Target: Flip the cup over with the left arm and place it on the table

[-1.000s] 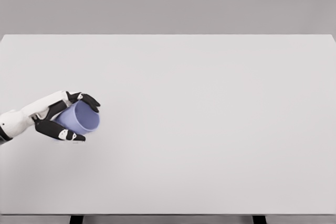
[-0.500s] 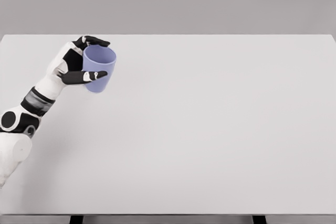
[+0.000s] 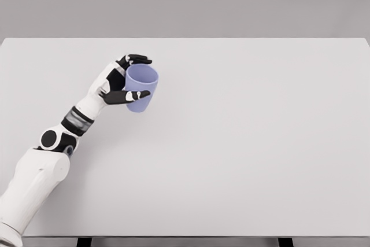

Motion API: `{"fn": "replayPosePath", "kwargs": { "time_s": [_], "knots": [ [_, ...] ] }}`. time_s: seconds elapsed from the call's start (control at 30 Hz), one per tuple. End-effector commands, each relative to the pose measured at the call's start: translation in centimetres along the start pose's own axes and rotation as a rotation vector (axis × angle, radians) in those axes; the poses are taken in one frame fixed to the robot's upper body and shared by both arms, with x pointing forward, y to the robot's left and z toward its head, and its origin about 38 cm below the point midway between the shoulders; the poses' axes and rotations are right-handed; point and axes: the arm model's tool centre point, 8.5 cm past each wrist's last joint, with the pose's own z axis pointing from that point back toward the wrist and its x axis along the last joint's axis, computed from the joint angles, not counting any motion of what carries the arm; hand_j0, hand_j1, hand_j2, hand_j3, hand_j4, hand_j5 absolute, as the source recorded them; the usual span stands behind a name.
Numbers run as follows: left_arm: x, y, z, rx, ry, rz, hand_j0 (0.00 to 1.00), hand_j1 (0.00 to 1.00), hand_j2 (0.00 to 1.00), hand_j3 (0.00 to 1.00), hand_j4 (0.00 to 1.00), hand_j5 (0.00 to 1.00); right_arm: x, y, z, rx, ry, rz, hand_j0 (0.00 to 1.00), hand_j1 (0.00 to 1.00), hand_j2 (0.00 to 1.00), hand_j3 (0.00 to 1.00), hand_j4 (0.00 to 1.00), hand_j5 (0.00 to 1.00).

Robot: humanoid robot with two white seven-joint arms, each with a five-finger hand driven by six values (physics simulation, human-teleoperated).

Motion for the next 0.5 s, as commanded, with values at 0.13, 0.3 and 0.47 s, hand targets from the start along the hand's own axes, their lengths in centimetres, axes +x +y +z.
{"fn": "replayPosePath", "kwargs": {
  "time_s": [0.13,0.3,0.47],
  "knots": [
    [-0.22,0.11,0.34,0.002,0.011,-0.001,0.70,0.70,0.70,0.70,0.70,0.70,0.00,0.00,0.00,0.001,0.000,0.000,1.00,1.00,1.00,1.00,1.00,1.00],
    [-0.09,0.04,0.36,-0.001,0.007,-0.002,0.75,0.75,0.75,0.75,0.75,0.75,0.01,-0.01,0.00,-0.001,-0.001,0.000,1.00,1.00,1.00,1.00,1.00,1.00],
    [-0.18,-0.07,0.55,-0.002,0.009,0.000,0.87,0.87,0.87,0.87,0.87,0.87,0.00,0.00,0.00,0.001,0.000,0.000,1.00,1.00,1.00,1.00,1.00,1.00]
  ]
}}
